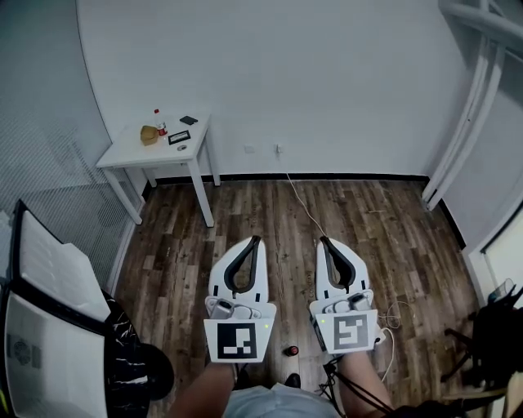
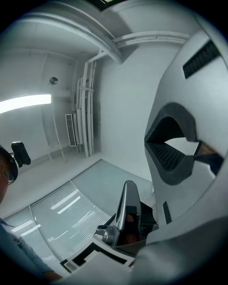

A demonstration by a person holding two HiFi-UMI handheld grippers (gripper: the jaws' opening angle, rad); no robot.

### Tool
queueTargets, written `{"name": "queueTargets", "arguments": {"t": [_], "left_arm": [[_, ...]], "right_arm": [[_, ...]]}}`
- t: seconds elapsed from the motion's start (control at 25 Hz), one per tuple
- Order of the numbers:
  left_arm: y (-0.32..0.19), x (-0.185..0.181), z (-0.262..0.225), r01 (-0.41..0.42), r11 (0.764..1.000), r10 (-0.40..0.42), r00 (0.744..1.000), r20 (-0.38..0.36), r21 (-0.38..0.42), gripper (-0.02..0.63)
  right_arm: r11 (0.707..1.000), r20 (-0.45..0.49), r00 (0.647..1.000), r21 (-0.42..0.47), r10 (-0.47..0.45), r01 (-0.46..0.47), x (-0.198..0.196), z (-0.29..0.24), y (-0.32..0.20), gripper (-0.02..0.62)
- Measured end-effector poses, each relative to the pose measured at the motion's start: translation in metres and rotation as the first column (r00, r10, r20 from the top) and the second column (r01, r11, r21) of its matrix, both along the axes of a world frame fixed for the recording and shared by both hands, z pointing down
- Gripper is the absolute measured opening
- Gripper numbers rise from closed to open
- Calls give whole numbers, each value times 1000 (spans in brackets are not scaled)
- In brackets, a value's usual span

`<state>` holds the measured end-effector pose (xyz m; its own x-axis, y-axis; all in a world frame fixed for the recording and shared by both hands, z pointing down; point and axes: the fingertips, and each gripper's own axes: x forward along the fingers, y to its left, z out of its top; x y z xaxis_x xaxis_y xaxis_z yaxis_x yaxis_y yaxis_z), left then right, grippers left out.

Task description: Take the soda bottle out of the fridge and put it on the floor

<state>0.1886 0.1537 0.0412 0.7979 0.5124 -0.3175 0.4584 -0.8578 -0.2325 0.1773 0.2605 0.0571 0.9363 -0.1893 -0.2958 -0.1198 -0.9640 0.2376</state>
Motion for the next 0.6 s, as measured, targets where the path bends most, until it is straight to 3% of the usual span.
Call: {"name": "queueTargets", "arguments": {"t": [0.2,0.4,0.6], "left_arm": [[-12,-6,-6,11,999,-11,1000,12,-50,17],[-15,-12,-8,12,999,-12,1000,-2,-30,17],[-16,-15,-8,13,998,-12,1000,11,-58,17]], "right_arm": [[1000,-8,1000,-8,-10,10,-7,-5,-12,11],[1000,-17,1000,-9,-13,13,-13,-8,-16,11],[1000,-17,1000,-4,-8,8,-17,-7,-16,11]]}}
